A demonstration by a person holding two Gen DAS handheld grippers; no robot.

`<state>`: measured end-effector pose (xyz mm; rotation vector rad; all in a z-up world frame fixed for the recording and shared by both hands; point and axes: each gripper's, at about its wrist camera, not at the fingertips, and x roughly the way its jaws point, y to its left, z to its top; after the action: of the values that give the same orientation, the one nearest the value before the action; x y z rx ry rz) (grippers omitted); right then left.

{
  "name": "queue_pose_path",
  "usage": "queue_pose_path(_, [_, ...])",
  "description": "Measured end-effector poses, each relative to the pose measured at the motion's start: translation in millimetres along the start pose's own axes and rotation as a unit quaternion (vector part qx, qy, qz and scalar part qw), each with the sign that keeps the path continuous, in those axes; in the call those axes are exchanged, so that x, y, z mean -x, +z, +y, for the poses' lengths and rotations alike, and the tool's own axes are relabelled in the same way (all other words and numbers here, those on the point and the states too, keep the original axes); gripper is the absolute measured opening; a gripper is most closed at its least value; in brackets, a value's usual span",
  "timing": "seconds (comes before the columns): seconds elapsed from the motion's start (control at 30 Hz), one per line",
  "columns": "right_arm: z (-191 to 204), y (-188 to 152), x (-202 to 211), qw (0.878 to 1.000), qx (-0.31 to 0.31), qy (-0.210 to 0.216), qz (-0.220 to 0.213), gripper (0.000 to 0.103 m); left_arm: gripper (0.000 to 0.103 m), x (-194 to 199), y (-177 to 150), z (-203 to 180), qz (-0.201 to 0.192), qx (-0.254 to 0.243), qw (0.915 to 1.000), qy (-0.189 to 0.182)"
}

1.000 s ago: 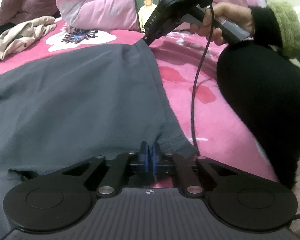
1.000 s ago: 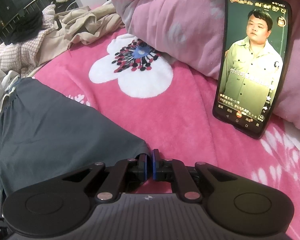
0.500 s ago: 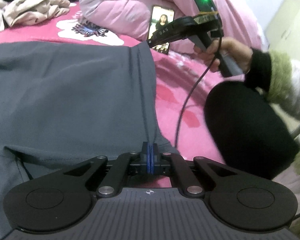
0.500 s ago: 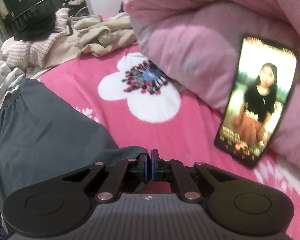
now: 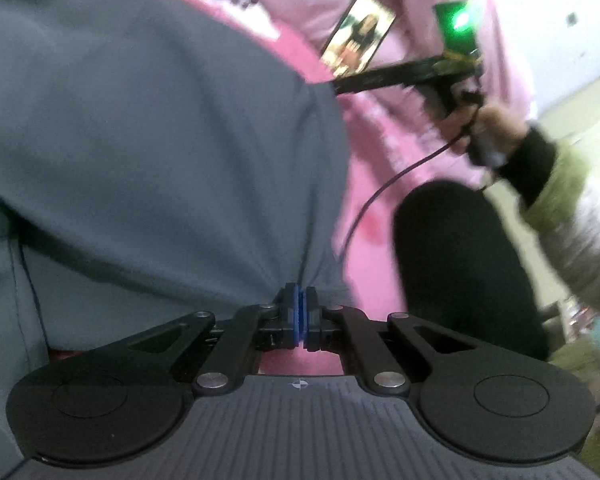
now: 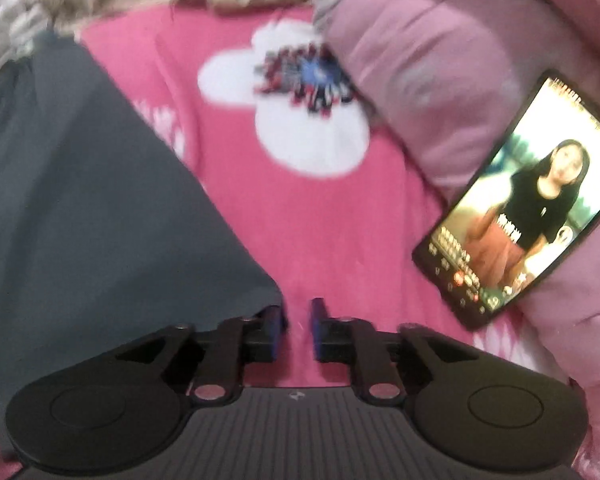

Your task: Fold clothes

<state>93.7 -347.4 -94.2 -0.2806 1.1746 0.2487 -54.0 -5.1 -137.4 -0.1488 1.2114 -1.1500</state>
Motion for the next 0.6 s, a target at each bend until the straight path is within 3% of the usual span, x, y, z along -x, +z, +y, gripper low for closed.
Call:
queue_pose_path(0.03, [-1,-1,2,1.000,0.006,-0.007,0.001,0.041,0.001,-2,-2,-2,0.001,-0.005,1.0000,0.005])
queue_pose_path(0.07, [-2,-2,4,1.000,0.012,-0.015,0.001,0.042,0.001,-2,-3,-5,0.001,-0.012,0.9999,0.006])
queue_pose_path(0.23, [-11,-12,12,0.993,0.059,-0.096,0.026,0.043,0.017,-5,-10,-27,0.004,-0.069,0.9974,0.023])
queue_pose_path(0.3, [-17,-15,22,0.993,0.052,-0.107,0.015,0.043,0.024,-6,-12,-39,0.011,-0.097,0.9948,0.028])
queue_pose_path(0.37, [-20,-13,43,0.996,0.023,-0.079,-0.024,0.043,0.026,-6,-14,-48,0.023,-0.122,0.9916,0.034])
queue_pose_path(0.47, [-12,-6,63,0.997,-0.011,0.000,-0.075,0.043,0.027,0,-18,-56,0.036,-0.140,0.9888,0.036])
queue_pose_path(0.6, [8,6,61,0.991,-0.024,0.083,-0.100,0.041,0.027,25,-17,-47,0.020,-0.110,0.9923,0.053])
